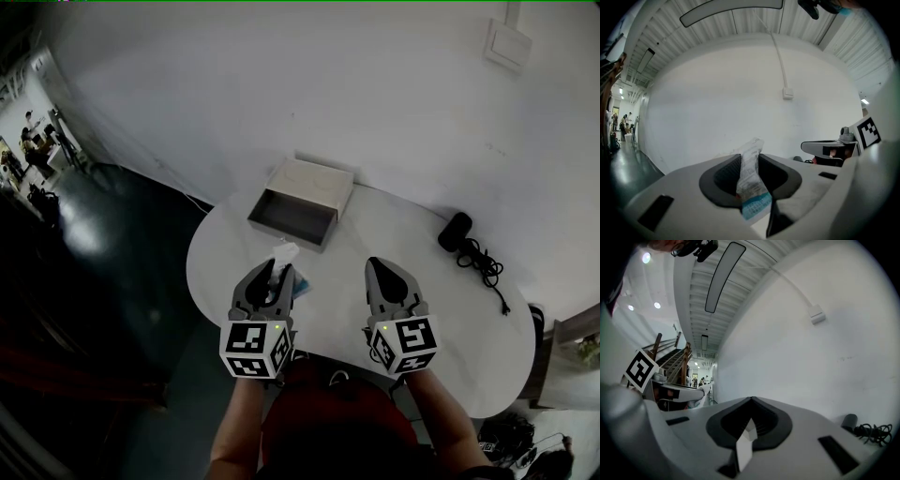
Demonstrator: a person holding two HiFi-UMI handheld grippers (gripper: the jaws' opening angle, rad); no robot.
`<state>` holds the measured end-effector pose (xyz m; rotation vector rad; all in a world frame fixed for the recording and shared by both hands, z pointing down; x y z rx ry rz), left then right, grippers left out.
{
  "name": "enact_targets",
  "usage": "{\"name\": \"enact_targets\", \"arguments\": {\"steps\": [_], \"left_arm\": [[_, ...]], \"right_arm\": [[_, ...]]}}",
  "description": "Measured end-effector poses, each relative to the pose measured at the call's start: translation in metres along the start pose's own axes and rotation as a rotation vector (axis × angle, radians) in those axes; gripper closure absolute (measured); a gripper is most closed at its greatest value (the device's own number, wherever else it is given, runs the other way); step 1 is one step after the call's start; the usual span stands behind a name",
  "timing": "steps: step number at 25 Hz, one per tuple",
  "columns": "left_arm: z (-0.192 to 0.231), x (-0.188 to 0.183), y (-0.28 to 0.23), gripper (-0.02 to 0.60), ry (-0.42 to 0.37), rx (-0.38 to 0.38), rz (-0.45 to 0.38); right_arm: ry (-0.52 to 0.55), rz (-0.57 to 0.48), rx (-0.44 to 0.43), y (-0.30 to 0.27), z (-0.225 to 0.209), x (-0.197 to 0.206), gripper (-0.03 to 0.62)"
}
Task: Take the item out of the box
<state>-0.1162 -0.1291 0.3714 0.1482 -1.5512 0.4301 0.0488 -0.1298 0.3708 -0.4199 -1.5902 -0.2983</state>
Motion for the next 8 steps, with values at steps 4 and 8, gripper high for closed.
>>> {"name": "enact_targets", "arguments": {"steps": [4,8], "left_arm": [[0.0012,0.001,0.0008,0.453,0.016,0.0,-0.001],[0.0019,0.0031,0.0025,0.453,0.022,-0.01,-0.001]], "right_arm": [[0.002,-0.005,0.004,0.0013,-0.0007,-0.0007,0.58],[0.002,-0.007,-0.004,0.0008,-0.0004,-0.0005,0.58]]}}
Point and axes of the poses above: the fingertips, and each gripper's own axes: y backward along the fingers, z to its left, x out of its underside, the point moved 1 cm from there along y, backward along the fingers
